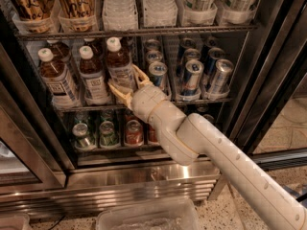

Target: Pick blue plastic bottle from middle shelf of fridge

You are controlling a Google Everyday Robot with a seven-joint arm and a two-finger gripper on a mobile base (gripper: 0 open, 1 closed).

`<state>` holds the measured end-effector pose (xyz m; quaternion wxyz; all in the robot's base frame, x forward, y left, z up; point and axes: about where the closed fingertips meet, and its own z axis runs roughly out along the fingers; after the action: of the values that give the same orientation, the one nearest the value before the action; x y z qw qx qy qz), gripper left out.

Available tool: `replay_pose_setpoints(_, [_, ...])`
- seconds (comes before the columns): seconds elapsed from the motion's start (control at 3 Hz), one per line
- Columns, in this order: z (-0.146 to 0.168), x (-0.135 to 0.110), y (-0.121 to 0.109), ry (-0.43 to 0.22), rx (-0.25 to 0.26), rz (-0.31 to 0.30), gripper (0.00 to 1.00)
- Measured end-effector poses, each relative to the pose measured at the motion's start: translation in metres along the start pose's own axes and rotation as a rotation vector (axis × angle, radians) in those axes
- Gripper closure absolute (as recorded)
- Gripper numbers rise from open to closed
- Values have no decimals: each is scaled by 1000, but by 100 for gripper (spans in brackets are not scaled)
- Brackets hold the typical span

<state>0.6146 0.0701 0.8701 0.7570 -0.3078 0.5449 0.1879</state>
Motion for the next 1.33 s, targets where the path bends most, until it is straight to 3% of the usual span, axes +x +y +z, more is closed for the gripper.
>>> replay_pose_setpoints(0.67, [-12,-6,11,-57,-19,-17,100])
replay_pose_setpoints(1.0, [-19,-9,8,-46,-50,19,100])
replay_pose_setpoints(1.33, [-23,-25,5,-26,-115,50,100])
